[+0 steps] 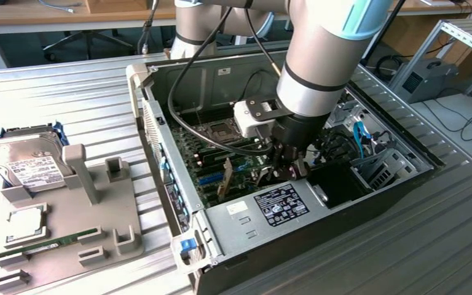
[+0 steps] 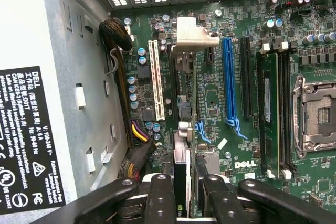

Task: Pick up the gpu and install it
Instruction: 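Insert the gpu into the slot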

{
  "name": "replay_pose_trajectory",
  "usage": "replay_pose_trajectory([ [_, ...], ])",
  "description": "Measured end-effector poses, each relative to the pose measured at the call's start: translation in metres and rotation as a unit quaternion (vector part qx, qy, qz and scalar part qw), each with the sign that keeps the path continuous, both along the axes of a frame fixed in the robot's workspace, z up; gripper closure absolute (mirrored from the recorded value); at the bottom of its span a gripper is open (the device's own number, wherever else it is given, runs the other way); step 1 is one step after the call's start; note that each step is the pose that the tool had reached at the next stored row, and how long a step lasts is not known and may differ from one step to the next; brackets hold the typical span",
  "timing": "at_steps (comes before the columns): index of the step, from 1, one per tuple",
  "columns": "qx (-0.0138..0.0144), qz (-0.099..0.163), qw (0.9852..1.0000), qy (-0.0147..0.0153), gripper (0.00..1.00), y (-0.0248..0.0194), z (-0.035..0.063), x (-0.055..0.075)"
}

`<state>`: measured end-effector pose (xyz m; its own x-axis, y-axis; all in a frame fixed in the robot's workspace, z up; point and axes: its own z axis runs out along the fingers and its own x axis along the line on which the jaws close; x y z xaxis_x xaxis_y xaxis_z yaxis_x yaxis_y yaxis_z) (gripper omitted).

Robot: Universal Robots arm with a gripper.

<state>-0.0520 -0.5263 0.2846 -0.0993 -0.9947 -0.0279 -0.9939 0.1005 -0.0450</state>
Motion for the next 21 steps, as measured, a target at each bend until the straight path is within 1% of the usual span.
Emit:
replay_pose_trajectory([
  [5, 0.0, 0.0, 1.0, -0.0001, 0.74, 0.0006, -0.0001, 0.0],
  [8, -0.0001, 0.0, 1.0, 0.0, 0.74, 0.0047, 0.0, 0.0],
  [13, 0.0, 0.0, 1.0, 0.0, 0.74, 0.0153, -0.0001, 0.0],
  [14, -0.0001, 0.0, 1.0, 0.0, 0.74, 0.0185, 0.0, 0.0],
  [15, -0.0001, 0.0, 1.0, 0.0, 0.74, 0.0287, -0.0001, -0.001],
  [18, -0.0007, 0.0, 1.0, 0.0, 0.74, 0.0371, -0.0001, -0.004],
  [21, -0.0017, 0.001, 1.0, 0.0, 0.74, 0.0428, 0.0, -0.009],
])
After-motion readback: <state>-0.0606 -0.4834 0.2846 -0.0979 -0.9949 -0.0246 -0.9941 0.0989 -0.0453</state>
